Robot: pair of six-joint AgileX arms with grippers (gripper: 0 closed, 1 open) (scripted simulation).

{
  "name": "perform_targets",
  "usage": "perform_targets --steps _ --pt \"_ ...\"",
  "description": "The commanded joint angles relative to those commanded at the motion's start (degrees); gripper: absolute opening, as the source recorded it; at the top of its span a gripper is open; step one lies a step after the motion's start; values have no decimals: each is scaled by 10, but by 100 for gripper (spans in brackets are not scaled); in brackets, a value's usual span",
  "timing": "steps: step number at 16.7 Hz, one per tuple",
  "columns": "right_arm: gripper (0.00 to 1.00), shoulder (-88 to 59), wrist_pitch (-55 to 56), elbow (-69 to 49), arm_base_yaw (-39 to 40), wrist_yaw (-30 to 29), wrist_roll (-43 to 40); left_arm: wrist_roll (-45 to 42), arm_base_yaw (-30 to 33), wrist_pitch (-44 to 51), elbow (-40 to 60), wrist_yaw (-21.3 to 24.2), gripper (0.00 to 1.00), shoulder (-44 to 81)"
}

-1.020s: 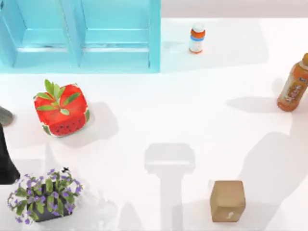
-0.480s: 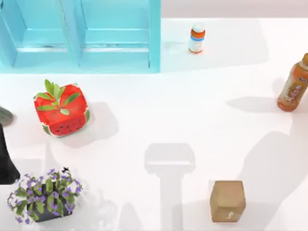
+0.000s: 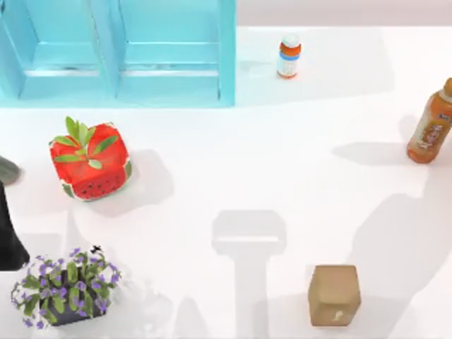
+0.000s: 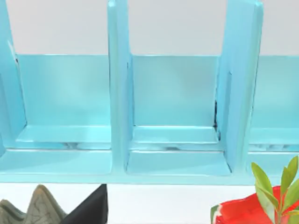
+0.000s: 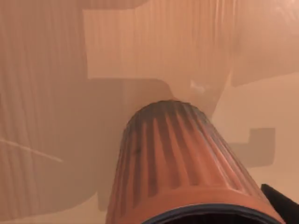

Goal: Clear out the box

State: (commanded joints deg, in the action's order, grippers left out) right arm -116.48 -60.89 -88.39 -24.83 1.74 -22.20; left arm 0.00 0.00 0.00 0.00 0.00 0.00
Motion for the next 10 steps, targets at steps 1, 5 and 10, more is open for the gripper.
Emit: perform_targets --steps 1,5,10 --pt "0 5 -18 -19 -6 11 -2 0 0 0 0 0 100 0" --pt "0 23 -113 -128 -29 55 -7 0 0 0 0 0 100 0" --pt "0 18 -227 -230 -13 25 -4 0 0 0 0 0 100 0"
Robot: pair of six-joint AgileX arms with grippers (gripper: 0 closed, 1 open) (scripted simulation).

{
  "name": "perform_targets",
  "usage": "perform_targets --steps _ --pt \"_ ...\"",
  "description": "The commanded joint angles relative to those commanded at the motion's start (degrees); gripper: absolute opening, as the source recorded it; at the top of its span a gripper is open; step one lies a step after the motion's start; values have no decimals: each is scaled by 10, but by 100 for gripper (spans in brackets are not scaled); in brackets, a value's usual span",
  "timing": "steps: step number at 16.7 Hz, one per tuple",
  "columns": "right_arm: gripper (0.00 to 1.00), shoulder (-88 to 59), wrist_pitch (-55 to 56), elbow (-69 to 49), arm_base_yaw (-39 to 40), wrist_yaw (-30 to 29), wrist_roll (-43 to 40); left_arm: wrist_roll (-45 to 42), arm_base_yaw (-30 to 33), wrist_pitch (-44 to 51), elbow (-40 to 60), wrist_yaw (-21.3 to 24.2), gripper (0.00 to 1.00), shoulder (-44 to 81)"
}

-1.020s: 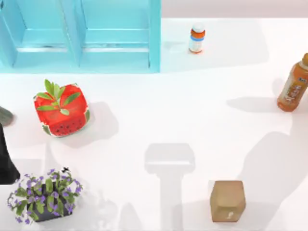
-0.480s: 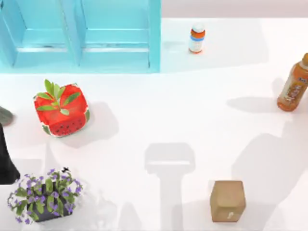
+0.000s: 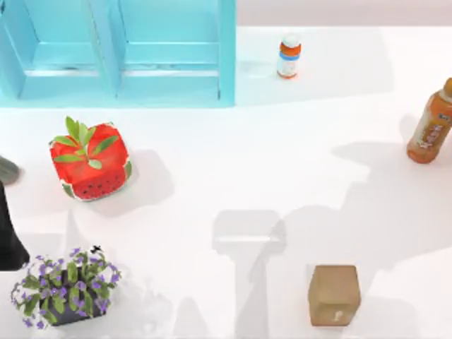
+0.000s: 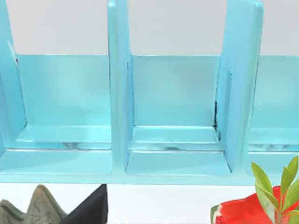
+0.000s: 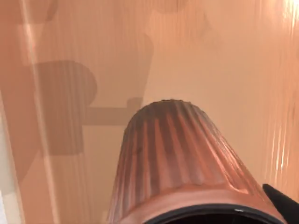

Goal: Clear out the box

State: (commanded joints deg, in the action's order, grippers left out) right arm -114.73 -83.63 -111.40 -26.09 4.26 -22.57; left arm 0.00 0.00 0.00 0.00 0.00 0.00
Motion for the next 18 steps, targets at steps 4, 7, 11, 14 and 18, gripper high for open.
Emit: perform_targets --steps 4,7,11,14,18 --pt "0 -10 -41 -23 18 -39 3 0 0 0 0 0 100 0" --pt "0 -11 -42 -23 18 -39 3 0 0 0 0 0 100 0" --pt "0 -13 -44 -22 20 -37 0 0 0 0 0 0 100 0" --pt "0 -16 -46 -13 46 -35 -10 0 0 0 0 0 100 0" --pt "0 -20 -38 13 114 -40 6 0 0 0 0 0 100 0"
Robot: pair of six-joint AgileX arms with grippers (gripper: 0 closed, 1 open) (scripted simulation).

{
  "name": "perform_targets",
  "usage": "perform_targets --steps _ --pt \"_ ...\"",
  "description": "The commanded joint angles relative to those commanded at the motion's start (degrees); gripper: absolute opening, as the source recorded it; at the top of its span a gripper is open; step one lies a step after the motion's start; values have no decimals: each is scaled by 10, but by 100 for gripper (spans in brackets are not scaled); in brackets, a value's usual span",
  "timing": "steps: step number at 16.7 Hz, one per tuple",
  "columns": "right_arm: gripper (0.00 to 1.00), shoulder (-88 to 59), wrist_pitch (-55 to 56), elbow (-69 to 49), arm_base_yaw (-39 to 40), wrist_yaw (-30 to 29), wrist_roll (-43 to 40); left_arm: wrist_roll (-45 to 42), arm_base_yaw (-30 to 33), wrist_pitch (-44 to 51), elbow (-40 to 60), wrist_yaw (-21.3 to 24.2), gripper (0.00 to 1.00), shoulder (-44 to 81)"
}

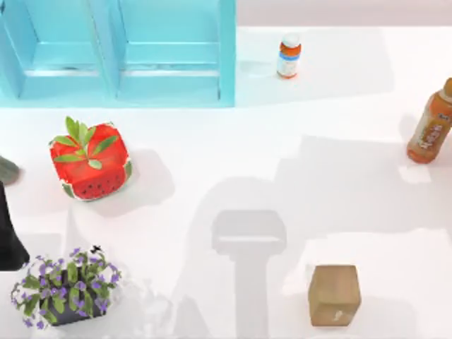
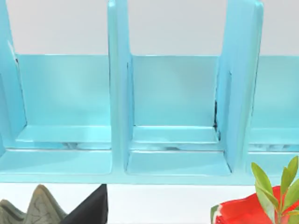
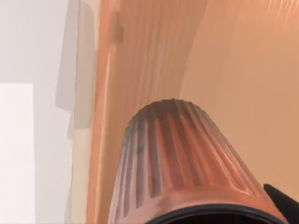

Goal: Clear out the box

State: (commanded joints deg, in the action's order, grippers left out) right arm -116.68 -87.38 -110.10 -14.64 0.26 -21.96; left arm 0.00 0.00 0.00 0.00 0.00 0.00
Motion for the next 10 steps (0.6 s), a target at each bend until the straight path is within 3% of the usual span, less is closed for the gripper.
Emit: perform_targets --steps 5,10 --pt "0 -6 37 46 130 -11 95 0 0 0 0 0 100 0" --pt "0 -20 94 92 265 -23 281 0 0 0 0 0 100 0"
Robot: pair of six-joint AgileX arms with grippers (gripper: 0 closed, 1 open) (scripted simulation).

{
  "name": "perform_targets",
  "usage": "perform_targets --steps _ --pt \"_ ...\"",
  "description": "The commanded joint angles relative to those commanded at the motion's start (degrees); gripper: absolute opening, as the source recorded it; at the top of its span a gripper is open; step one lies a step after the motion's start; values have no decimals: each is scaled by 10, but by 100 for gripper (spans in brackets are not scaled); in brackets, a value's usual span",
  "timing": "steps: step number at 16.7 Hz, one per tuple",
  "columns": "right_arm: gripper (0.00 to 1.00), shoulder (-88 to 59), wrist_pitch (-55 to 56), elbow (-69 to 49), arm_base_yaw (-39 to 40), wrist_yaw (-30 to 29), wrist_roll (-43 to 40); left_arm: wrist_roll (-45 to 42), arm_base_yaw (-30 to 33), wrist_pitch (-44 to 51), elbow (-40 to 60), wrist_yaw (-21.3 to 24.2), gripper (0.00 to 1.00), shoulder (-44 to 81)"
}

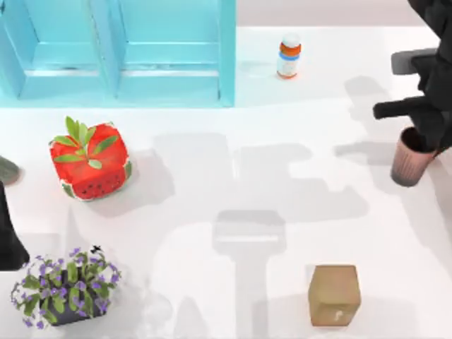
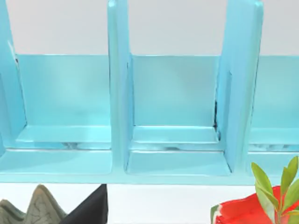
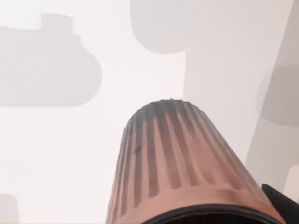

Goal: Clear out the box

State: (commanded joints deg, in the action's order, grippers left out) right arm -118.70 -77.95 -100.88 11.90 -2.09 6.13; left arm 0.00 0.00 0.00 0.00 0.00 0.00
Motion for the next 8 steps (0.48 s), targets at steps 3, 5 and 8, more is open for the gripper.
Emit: perform_targets --steps 3,5,8 --pt "0 -6 33 16 61 -6 108 0 0 0 0 0 100 0" --pt "0 -7 51 19 87 -8 156 0 0 0 0 0 100 0" --pt "0 -4 64 21 102 -8 184 0 0 0 0 0 100 0"
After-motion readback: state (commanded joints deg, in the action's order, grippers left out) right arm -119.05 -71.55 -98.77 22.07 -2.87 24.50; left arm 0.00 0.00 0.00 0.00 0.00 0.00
